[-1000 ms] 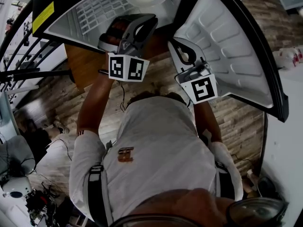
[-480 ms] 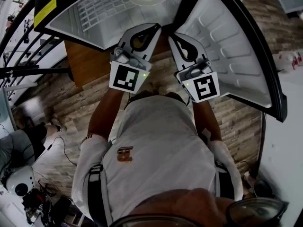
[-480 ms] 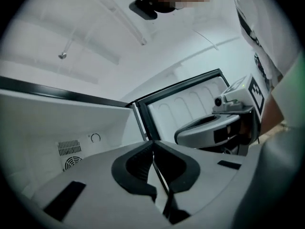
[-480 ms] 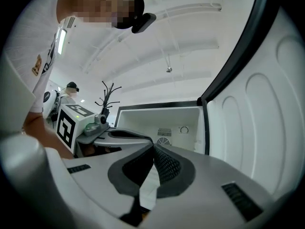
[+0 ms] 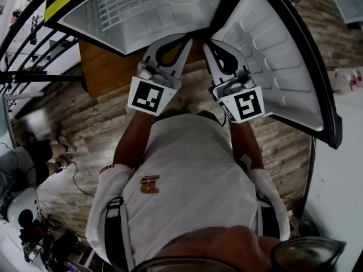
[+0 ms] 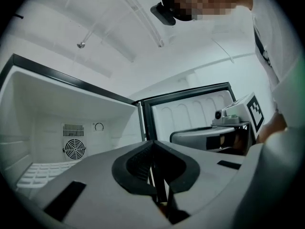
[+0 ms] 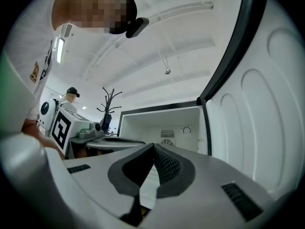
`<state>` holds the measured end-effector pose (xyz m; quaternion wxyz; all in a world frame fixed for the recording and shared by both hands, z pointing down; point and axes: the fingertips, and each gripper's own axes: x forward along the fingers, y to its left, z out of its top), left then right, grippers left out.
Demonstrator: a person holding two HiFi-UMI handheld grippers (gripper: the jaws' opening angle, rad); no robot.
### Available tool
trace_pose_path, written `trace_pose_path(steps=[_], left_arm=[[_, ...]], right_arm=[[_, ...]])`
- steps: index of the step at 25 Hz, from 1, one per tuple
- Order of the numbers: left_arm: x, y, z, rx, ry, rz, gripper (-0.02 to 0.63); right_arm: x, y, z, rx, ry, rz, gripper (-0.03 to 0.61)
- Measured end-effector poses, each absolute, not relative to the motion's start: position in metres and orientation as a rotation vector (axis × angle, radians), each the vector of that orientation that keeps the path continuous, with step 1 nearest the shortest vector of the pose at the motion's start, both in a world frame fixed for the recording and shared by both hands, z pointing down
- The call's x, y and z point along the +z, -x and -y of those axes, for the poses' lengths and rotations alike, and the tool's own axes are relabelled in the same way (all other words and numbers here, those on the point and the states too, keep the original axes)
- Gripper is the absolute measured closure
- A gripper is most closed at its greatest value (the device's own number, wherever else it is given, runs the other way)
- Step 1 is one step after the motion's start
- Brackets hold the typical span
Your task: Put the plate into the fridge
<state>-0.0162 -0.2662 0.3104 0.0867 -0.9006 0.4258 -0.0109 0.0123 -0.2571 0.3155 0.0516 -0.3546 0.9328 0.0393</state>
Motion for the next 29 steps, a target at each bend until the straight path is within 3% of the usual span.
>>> trace_pose_path(steps=[29], left_arm=[[0.3, 0.028, 0.239, 0.005, 2.678, -1.312, 0.595]], right_arm=[[0.311, 0.004, 0.231, 0.142, 1.015, -2.867, 0.546]])
